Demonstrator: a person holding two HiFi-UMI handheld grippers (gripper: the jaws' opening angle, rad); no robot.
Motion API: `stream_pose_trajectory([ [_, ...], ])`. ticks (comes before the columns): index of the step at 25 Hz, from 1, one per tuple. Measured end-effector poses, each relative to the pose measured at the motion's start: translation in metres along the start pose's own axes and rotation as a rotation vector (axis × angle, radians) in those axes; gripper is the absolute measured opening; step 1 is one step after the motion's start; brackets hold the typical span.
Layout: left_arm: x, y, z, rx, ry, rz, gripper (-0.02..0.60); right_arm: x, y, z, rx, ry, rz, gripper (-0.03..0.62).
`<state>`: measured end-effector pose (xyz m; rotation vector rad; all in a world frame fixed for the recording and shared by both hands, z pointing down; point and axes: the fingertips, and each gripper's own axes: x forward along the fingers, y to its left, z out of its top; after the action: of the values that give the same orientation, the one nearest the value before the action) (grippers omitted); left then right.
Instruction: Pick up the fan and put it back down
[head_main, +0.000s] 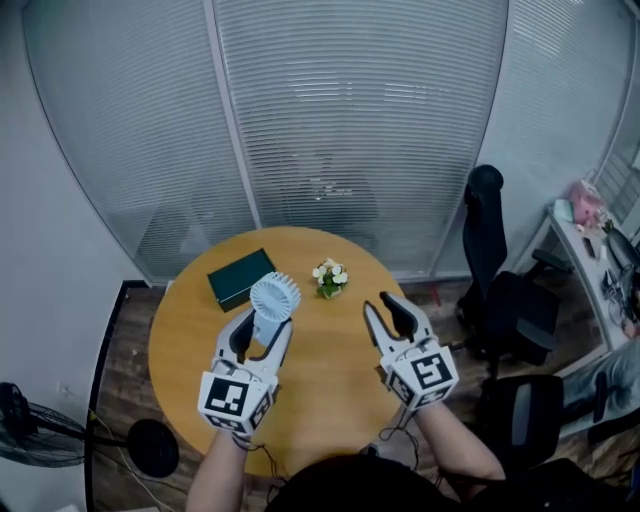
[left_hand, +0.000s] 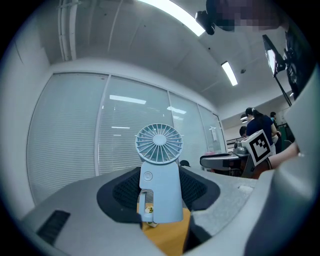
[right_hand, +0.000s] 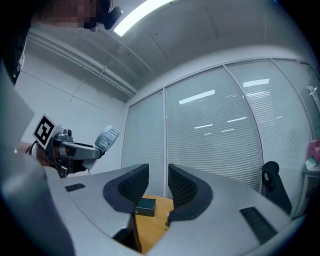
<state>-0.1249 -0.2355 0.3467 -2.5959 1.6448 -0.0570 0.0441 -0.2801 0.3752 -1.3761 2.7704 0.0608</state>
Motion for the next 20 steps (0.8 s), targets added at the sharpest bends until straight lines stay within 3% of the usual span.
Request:
stream_pose_trajectory([
  [6, -0.012, 0.009, 0.019, -0.022, -0.031, 0.033, 0.215, 0.004, -0.002, 0.027, -0.020, -0.062, 0.011, 0.105],
  [9, -0.021, 0.017, 0.032, -0.034, -0.074, 0.066, 0.215, 0.003, -0.006, 0.038, 0.000, -0.093, 0.006, 0.055],
  [20, -0.054, 0.033, 0.033, -0.079, -0.111, 0.154, 0.215, -0.006, 0.004, 0.043, -0.005, -0.114, 0.030, 0.071],
])
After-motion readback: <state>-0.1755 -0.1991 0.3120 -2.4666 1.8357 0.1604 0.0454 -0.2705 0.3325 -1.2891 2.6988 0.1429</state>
